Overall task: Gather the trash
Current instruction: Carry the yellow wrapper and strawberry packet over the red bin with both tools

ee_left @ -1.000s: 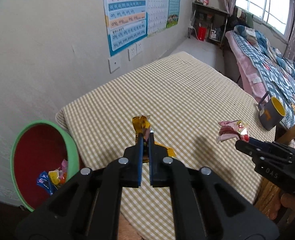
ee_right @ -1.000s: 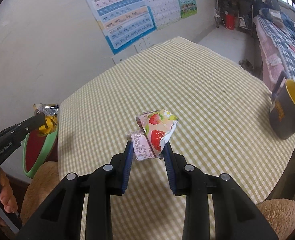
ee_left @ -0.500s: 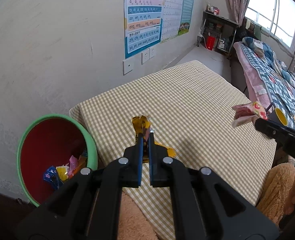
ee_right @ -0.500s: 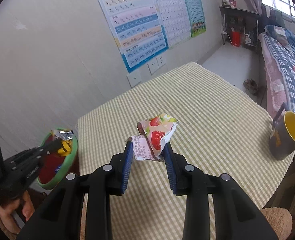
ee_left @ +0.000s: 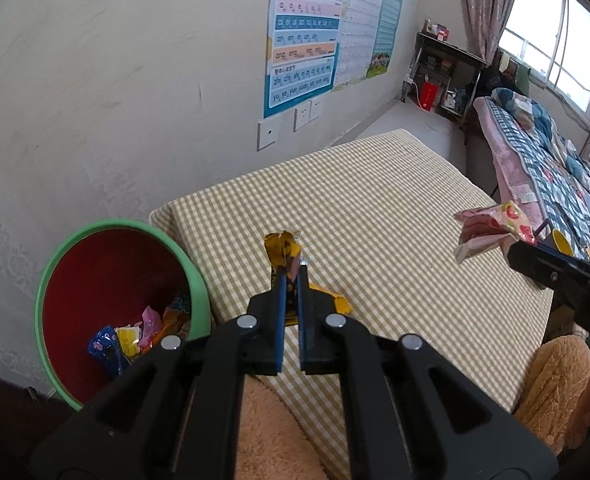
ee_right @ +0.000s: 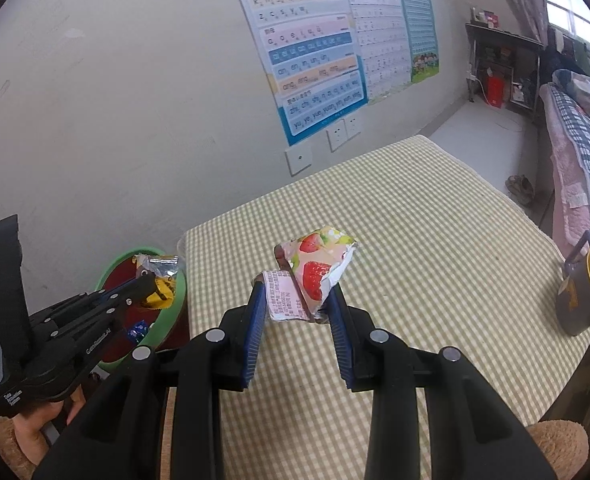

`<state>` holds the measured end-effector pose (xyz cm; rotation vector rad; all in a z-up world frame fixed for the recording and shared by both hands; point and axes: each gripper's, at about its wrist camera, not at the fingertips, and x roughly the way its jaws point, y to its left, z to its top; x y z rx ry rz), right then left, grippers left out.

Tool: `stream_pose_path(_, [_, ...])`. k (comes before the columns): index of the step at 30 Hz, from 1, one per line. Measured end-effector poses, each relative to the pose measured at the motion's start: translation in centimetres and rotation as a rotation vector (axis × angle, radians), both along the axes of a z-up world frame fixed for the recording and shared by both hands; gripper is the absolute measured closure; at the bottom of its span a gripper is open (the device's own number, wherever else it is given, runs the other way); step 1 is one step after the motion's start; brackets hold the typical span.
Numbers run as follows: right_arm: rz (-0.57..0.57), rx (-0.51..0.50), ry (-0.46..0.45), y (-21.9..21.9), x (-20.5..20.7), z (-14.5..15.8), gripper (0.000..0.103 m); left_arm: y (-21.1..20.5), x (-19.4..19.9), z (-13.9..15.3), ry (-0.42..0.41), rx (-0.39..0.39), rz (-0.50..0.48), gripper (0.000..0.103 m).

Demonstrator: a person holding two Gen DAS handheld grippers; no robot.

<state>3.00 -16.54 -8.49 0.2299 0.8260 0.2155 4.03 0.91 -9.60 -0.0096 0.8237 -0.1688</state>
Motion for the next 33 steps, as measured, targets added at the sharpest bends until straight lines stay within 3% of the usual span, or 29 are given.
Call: stream_pose_path(33, [0.126,-0.039,0.024,5.8,0.5,-0.5,0.07,5.3,-0.5,0.3,-0.01,-0.044,0.111,0.099])
